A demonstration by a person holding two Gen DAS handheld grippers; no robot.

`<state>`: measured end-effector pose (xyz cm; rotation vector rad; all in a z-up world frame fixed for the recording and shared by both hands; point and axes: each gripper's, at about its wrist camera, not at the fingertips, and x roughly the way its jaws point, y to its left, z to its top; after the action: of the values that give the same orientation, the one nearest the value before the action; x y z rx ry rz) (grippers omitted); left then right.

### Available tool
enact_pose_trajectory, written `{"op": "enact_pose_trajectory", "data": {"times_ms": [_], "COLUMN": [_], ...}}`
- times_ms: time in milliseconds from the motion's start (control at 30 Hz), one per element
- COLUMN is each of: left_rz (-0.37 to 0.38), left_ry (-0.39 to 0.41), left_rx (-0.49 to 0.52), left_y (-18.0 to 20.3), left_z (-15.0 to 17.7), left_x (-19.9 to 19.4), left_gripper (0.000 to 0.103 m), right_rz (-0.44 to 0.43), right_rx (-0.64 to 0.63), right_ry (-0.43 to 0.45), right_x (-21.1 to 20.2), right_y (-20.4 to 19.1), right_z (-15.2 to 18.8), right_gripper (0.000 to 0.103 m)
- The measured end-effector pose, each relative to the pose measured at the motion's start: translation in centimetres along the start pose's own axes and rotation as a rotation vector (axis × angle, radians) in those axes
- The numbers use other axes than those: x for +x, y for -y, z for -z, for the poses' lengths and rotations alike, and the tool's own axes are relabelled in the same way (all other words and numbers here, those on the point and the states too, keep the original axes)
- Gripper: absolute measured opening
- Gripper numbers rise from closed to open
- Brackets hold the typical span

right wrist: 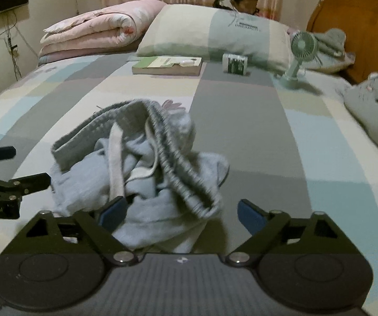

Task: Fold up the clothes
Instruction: 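Grasp the sweatpants waistband with the left gripper while the right gripper grasps it too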

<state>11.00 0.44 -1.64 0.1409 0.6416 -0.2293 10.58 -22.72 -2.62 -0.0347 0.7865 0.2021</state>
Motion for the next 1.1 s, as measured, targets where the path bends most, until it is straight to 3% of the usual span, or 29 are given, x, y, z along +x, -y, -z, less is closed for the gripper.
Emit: {"op": "enact_pose_trajectory", "data": {"times_ms": [100, 300, 400, 467, 600, 800, 867, 900, 933, 1100], "left_rz": [-0.013, -0.013, 0.004, 0.013, 0.048, 0.14, 0.166, 0.186, 0.204, 0.184], "left_ry": [0.001, -0.009, -0.018, -0.028, -0.036, -0.04, -0.065, -0.083, -0.097, -0.097], "left_rx": [0.053, 0.124, 0.145, 0.151, 0.161, 0.195, 0.194, 0.181, 0.167, 0.169], "left_y": [-0.1, 0.1, 0.0, -0.3, -0.9, -0.9, -0.7, -0.8, -1.0, -1.4], "left_z": [-0.4, -0.9, -0.9, -0.9, -0.9, -0.8, -0.9, -1.1, -1.2, -2.5], "left_x": [0.7, 2.4, 3.2, 3.9, 4.9, 6.0, 6.4, 6.7, 6.8, 6.6], "left_gripper": [0.102, 0.097, 0.085, 0.067, 0.052, 0.04, 0.03, 0.02, 0.018, 0.014], "right_rz": [0.002, -0.002, -0.014, -0.009, -0.007, -0.026, -0.031, -0.034, -0.036, -0.051], "right_rx": [-0.034, -0.1, -0.13, -0.156, -0.186, -0.185, -0.18, -0.179, -0.178, -0.153], "right_ry": [-0.003, -0.013, -0.026, -0.027, -0.029, -0.057, -0.065, -0.067, -0.069, -0.07], "right_x": [0.7, 2.4, 3.6, 4.3, 5.2, 7.0, 7.3, 7.2, 7.2, 6.0], "right_y": [0.3, 0.7, 0.3, -0.1, -0.3, -0.1, 0.0, 0.0, 0.1, 0.8], "right_z": [-0.5, -1.5, -1.9, -2.1, -2.3, -2.4, -2.4, -2.3, -2.2, -2.1], "right_gripper": [0.088, 0.068, 0.06, 0.052, 0.035, 0.035, 0.035, 0.031, 0.026, 0.02]}}
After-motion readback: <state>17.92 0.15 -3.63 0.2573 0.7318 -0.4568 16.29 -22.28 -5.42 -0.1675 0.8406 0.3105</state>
